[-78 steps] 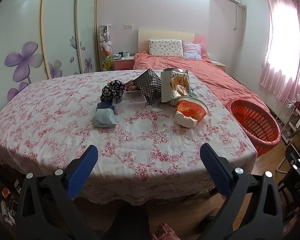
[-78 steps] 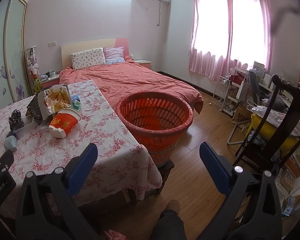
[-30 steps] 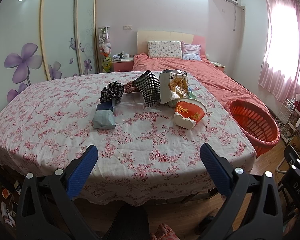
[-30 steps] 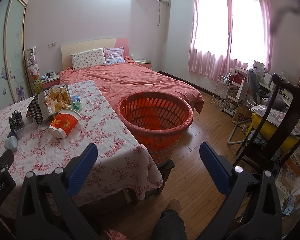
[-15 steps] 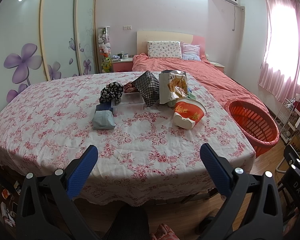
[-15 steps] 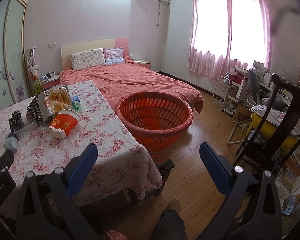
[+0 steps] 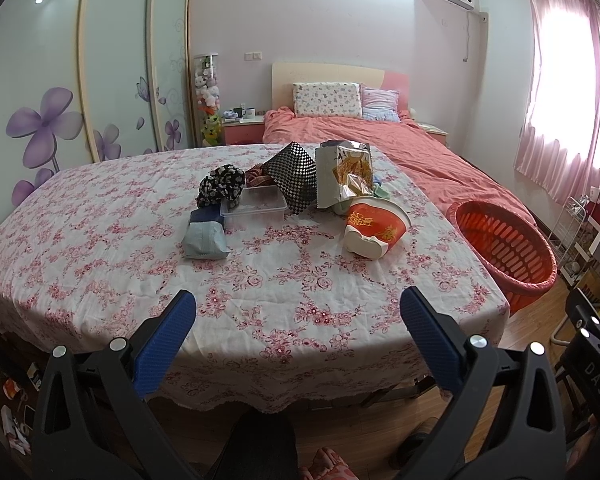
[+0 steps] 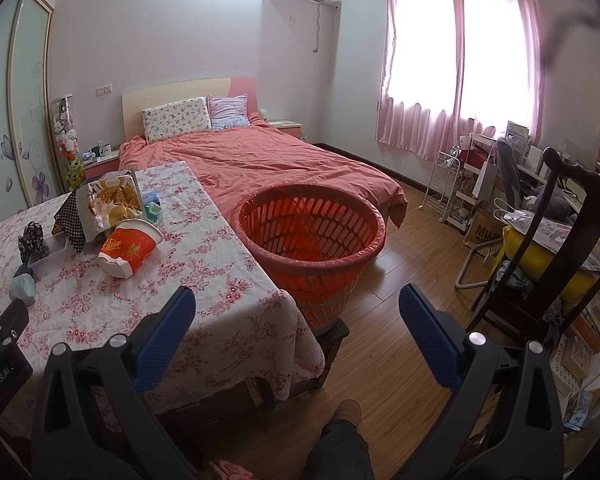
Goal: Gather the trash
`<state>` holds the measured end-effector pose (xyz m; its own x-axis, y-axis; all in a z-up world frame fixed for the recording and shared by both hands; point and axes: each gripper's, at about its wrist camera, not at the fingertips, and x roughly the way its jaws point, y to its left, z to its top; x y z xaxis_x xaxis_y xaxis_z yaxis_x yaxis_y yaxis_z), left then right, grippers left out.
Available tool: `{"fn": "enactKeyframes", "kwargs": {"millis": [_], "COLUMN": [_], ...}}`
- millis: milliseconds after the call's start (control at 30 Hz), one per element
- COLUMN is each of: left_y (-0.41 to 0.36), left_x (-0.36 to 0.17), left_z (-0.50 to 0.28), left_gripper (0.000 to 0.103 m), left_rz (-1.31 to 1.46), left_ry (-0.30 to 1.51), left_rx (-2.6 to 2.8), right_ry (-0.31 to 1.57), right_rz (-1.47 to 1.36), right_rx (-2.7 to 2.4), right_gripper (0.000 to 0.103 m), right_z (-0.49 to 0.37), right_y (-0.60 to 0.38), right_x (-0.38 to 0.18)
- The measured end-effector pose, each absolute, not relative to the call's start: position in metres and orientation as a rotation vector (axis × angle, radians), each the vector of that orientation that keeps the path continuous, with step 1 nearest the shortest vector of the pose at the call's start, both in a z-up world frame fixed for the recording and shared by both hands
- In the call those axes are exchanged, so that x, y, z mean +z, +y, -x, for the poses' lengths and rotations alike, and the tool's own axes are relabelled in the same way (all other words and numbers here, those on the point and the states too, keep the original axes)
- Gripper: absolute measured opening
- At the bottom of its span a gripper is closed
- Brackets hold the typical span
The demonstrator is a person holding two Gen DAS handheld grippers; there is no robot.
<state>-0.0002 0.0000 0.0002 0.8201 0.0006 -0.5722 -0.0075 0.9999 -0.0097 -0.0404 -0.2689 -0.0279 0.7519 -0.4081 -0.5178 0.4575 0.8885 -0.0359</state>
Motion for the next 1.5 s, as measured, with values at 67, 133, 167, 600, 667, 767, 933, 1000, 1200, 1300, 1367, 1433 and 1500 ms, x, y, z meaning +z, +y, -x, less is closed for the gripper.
{"fn": "enactKeyframes", "kwargs": {"millis": [67,133,167,600,667,767,933,1000,1200,1300,1367,1433,1500], "left_y": [0.000,0.000,0.000,0.000,0.000,0.001,0.010,0.020,0.051,0.063,0.074,0.084,0.090], "left_x": [0.000,0.000,0.000,0.000,0.000,0.000,-0.002,-0.003,-0.011,-0.016,-0.019,-0.023,-0.026], "left_z": [0.000,0.000,0.000,0.000,0.000,0.000,-0.010,-0.016,-0.036,-0.048,-0.056,-0.062,-0.065], "left_gripper": [0.101,0.101,0.101,0.101,0.101,0.101,0.101,0.101,0.101,0.101,0.101,0.101,0.101], "left_rz": [0.012,0.011,0.011,0.011,0.012,0.013,0.033,0.044,0.075,0.087,0.100,0.112,0.120], "left_ry": [0.609,0.610,0.609,0.608,0.610,0.608,0.599,0.594,0.603,0.615,0.620,0.627,0.631], "left_rx": [0.004,0.004,0.004,0.004,0.003,0.005,0.021,0.036,0.101,0.118,0.137,0.155,0.171], "right_ry": [0.542,0.542,0.542,0.542,0.543,0.546,0.551,0.552,0.593,0.621,0.632,0.638,0.649], "right_rz": [-0.095,-0.095,-0.095,-0.096,-0.095,-0.095,-0.103,-0.107,-0.142,-0.158,-0.165,-0.171,-0.181], "right_rx": [-0.473,-0.473,-0.473,-0.474,-0.474,-0.471,-0.427,-0.395,-0.289,-0.241,-0.205,-0.178,-0.147], "right_gripper": [0.099,0.099,0.099,0.099,0.099,0.099,0.099,0.099,0.099,0.096,0.095,0.094,0.094], "right_z": [0.040,0.040,0.040,0.039,0.038,0.037,0.023,0.013,-0.032,-0.058,-0.073,-0.087,-0.101], "right_y": [-0.269,-0.269,-0.269,-0.270,-0.270,-0.270,-0.269,-0.265,-0.249,-0.238,-0.230,-0.222,-0.213], "right_x": [-0.028,-0.028,-0.028,-0.029,-0.029,-0.029,-0.032,-0.034,-0.044,-0.051,-0.054,-0.056,-0.060]}}
